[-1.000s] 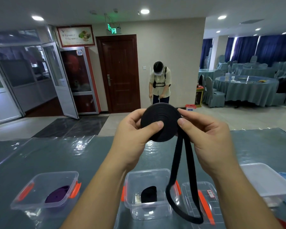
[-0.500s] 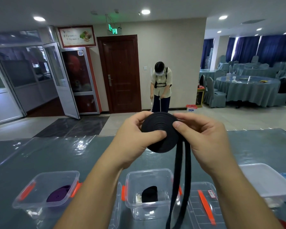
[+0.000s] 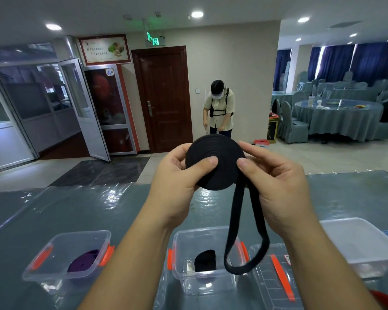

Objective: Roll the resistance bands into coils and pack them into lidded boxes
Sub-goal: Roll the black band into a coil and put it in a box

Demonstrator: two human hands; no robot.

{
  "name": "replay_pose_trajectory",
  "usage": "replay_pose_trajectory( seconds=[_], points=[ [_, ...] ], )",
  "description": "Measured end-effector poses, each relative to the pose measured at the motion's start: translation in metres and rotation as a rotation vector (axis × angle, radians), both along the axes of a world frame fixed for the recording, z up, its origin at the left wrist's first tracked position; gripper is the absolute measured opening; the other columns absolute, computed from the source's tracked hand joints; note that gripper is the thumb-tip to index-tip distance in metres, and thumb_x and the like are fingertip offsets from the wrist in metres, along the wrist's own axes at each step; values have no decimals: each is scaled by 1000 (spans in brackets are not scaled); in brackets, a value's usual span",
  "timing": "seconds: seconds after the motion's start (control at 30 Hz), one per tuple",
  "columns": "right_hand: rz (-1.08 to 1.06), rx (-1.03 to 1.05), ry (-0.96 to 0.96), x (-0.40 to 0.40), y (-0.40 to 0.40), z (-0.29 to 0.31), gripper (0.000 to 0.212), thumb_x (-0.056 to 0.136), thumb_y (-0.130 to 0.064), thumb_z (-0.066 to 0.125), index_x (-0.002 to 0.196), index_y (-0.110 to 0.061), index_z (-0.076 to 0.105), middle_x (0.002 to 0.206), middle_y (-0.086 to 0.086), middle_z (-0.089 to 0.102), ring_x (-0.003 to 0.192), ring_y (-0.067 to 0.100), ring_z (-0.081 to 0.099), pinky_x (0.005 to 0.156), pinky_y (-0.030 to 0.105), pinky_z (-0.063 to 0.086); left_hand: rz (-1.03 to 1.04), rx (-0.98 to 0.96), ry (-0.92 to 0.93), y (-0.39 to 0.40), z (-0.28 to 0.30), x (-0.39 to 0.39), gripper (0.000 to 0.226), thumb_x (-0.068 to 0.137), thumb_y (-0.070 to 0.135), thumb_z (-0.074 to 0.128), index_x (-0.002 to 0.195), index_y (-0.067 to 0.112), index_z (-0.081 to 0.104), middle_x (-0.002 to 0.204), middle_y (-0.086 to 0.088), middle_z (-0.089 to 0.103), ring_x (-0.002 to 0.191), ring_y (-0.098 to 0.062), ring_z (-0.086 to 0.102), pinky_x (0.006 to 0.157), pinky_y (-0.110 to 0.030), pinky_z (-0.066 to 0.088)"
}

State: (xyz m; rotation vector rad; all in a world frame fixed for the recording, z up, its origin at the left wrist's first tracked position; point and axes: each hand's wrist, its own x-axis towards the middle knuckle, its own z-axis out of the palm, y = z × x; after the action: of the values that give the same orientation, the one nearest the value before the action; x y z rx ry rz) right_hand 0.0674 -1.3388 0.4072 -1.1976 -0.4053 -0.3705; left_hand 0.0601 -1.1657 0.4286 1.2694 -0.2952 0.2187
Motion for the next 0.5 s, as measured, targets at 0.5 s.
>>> replay_pose_trajectory(
  seconds=[0.5],
  points=[
    [-140,-59,0,-3,-1,-5,22,94,-1,70,109,-13,80,99,0,83,96,17,79,81,24,62,36,187,16,-3,-6,-4,33,86,-3,78,114,12,71,98,-6,80,90,-22,78,75,-32,61]
  ],
)
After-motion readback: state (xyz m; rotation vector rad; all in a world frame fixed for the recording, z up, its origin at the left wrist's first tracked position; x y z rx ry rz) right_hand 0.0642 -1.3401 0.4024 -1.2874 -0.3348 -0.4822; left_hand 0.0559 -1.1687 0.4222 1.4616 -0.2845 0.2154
